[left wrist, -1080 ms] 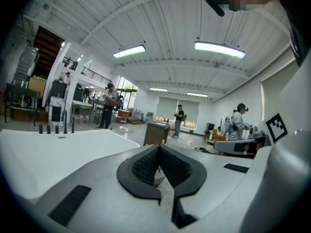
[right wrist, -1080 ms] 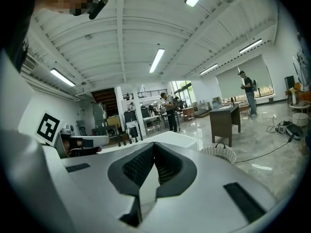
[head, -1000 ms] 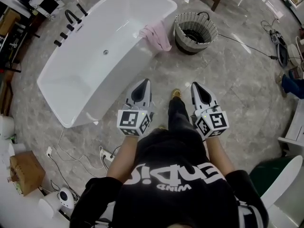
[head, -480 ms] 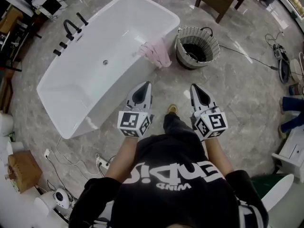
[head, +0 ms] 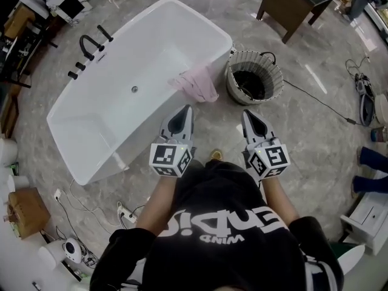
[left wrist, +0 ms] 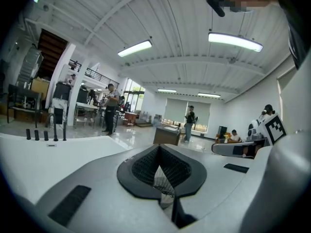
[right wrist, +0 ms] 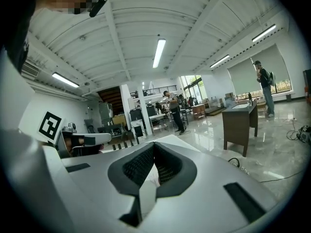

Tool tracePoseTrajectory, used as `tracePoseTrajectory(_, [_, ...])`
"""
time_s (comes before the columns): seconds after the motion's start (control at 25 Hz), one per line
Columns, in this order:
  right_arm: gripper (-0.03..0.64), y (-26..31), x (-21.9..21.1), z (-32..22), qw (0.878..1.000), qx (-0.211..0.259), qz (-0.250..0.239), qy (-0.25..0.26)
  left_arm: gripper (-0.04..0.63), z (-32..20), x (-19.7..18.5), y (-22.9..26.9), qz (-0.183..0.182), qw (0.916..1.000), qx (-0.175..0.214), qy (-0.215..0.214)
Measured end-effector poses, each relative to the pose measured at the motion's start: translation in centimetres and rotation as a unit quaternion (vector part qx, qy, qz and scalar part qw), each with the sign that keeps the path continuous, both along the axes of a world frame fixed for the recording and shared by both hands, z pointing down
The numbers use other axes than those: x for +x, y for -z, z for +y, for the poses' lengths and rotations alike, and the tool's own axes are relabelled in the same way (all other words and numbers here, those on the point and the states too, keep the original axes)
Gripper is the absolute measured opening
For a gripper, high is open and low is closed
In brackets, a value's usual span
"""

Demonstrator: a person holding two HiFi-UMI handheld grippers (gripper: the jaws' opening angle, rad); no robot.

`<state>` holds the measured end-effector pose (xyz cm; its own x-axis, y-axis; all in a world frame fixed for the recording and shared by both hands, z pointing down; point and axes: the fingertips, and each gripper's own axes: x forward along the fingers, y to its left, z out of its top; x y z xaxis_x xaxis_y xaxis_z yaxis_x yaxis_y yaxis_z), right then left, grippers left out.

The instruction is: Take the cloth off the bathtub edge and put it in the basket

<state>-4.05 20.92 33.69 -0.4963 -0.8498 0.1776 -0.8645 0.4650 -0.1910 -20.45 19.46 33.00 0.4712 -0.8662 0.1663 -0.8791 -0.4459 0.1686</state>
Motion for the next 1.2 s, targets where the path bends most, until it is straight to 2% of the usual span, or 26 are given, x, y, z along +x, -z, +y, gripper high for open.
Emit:
tracePoseTrajectory(0.52, [0.009,-1.7,-1.4,-9.0,1.0,-0.01,-0.003,0.021,0.009,-8.6,-0.2,-1.8,-0.008,0.9998,-0.013,0.011])
tracePoseTrajectory(0.68, [0.009,-1.9,-1.9,-12.5,1.0,-0.018,0.001,0.011,0.009,-12.4,-0.8,-2.3,-0.005,0.9997,-0.023,0.001])
tracePoseTrajectory(1.0, [0.009,-1.1,-4.0,-20.6,1.0,-0.02,-0.004,-0.012,0.009,-21.3,-2.6,-1.7,-0.019,0.9991,-0.019,-0.031])
tracePoseTrajectory(1.2, [0.009,-0.6,-5.0,-24.3,0.999,-0.019,0.002,-0.027,0.009,-25.1,-3.6,-1.6,-0.022,0.9983,-0.024,-0.047])
